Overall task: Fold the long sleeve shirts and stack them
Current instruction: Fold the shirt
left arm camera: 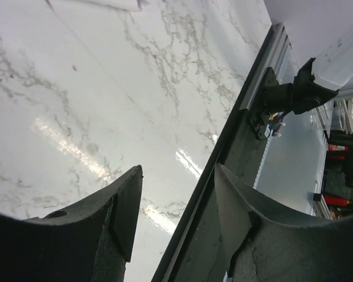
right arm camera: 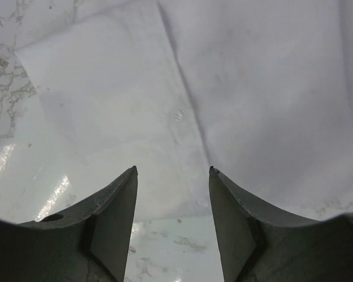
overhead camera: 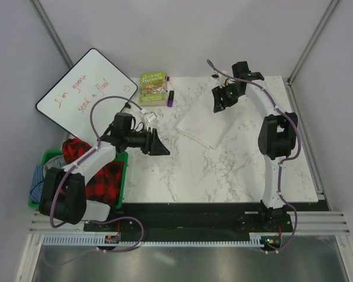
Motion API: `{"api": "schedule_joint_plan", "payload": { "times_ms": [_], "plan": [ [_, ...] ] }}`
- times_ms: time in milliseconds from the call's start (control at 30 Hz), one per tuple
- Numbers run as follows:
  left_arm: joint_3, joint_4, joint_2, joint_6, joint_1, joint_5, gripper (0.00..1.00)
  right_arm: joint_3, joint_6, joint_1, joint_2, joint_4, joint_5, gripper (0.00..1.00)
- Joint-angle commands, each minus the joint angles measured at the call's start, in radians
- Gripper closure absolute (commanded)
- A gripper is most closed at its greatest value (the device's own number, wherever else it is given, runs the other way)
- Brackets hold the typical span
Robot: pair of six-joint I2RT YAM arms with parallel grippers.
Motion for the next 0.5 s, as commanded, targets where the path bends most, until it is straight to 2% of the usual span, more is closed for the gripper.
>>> {"api": "schedule_joint_plan", "payload": {
  "times_ms": [0,100,267,433,467],
  "plan": [
    [0.021,-0.031,-0.011,0.051,0.056,-0.084,0.4,0.0,0.107,0.149,0.065,0.135,0.074,0.42],
    [0.022,-0.032,-0.026,0.031,0.096,-0.111,0.38,0.018,0.124,0.228,0.125,0.177,0.097,0.42],
    [0.016,-0.037,-0.045,-0.006,0.166,-0.108,0.37,-0.022,0.085,0.282,0.174,0.157,0.095,0.43],
    [0.004,-0.035,-0.077,-0.015,0.199,-0.079,0.36,-0.219,-0.067,0.305,0.095,0.072,0.034,0.48],
    [-0.001,-0.037,-0.085,-0.017,0.199,-0.076,0.36,-0.308,-0.099,0.31,0.067,0.035,-0.005,0.48]
  ]
}}
